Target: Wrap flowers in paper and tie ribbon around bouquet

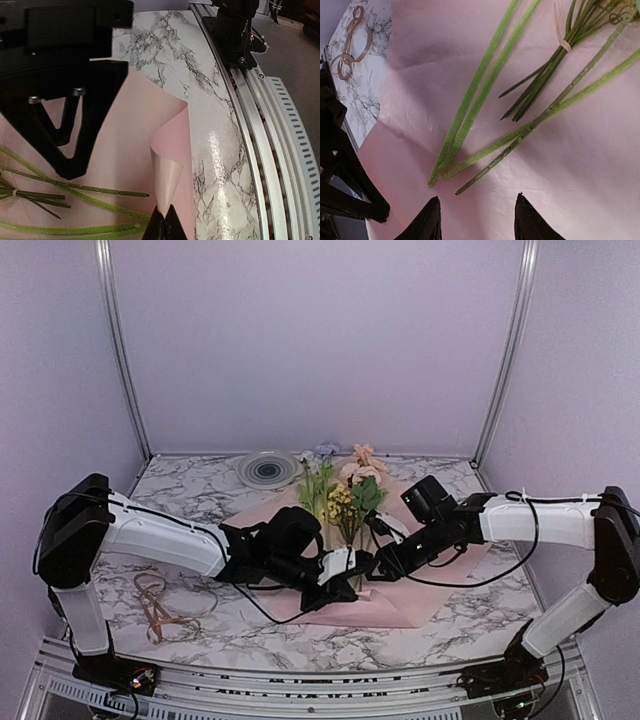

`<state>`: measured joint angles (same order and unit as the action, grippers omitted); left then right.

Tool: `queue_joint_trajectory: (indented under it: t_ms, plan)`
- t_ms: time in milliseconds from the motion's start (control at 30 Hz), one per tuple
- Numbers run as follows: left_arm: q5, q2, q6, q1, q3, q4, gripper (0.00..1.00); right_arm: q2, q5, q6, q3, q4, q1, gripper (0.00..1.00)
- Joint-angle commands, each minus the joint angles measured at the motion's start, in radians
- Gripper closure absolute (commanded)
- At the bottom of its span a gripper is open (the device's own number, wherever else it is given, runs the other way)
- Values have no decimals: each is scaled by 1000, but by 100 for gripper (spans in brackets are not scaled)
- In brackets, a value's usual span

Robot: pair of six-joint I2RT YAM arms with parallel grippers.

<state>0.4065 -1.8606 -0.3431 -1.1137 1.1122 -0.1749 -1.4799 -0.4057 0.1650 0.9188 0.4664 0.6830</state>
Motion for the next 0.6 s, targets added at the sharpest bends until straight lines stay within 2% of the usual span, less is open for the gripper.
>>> queue_joint_trajectory:
  t_ms: [0, 133, 267, 433, 567]
  plan:
    - [70, -41, 41, 62, 59, -4, 100, 35, -35, 58, -48, -33, -68, 52]
    - [100, -80, 63, 107, 79, -8, 100, 146, -109, 66, -112, -117, -137, 53]
    - [113, -97, 76, 137, 83, -14, 100, 197, -281, 82, -192, -294, -139, 48]
    - [120, -113, 86, 148, 92, -23, 100, 147, -263, 75, -243, -371, -139, 33]
    - [127, -128, 97, 152, 105, -23, 100, 75, -276, 61, -250, -408, -138, 30]
